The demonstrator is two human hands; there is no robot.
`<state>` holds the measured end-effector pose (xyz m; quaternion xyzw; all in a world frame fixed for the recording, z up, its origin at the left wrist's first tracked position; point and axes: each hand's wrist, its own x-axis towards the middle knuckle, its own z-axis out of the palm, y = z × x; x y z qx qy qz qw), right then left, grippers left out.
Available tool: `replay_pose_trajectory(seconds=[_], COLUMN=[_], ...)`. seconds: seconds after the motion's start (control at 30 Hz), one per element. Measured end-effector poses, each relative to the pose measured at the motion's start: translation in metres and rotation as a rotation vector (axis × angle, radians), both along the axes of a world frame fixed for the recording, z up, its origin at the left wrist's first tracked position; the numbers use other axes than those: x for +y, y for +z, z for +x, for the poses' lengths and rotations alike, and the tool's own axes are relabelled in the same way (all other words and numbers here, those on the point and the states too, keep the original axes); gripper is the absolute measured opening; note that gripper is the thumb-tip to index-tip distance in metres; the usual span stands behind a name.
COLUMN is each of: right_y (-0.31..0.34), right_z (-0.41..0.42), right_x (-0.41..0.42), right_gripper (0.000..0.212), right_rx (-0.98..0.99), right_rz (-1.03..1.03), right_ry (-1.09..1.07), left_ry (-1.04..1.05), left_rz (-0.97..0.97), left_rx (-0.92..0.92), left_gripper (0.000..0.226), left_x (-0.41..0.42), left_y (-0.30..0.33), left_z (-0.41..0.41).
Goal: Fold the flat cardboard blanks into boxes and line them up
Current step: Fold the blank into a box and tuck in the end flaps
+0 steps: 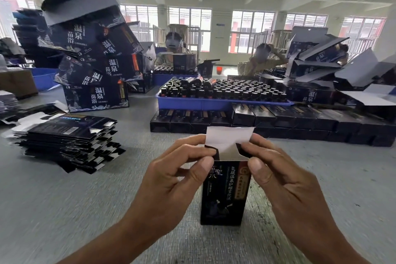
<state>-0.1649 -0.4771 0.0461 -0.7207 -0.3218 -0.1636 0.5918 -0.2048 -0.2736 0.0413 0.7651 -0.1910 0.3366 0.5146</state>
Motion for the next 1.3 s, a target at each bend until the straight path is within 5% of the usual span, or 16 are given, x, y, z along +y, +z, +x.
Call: replay_pose_trajectory(seconds=[0.17, 0.33, 0.53, 1.03, 1.2, 1.3], right_y=[0.001, 0.004, 0.007, 0.006, 0.005, 0.003], right_z=[-0.001, -0.003, -0.004, -0.004, -0.003, -0.002], right_x=[0.0, -0.003, 0.001, 0.003, 0.001, 0.001], right_gripper=[0.018, 0.041, 0.023, 0.017, 0.017, 0.021], right_rx=[0.045, 0.062, 0.035, -0.029, -0.032, -0.042], right_rz=[0.097, 0.069, 0.084, 0.076, 0.078, 0.044], right_ry=[-0.003, 0.001, -0.037, -0.115, -0.091, -0.098], left_ry=[0.01, 0.045, 0.041, 0.001, 0.031, 0.015], left_rz=[-0.01, -0.005, 0.002, -0.182, -0.226, -0.193], left_rx=[-0.012, -0.016, 0.006, 0.047, 0.007, -0.006], left_gripper=[0.022, 0.017, 0.016, 0.026, 0.008, 0.022], left_x=[-0.001, -0.003, -0.005, -0.011, -0.013, -0.01], left_y=[0.001, 0.002, 0.004, 0.003, 0.001, 0.002], left_z=[-0.002, -0.002, -0.003, -0.004, -0.002, -0.001])
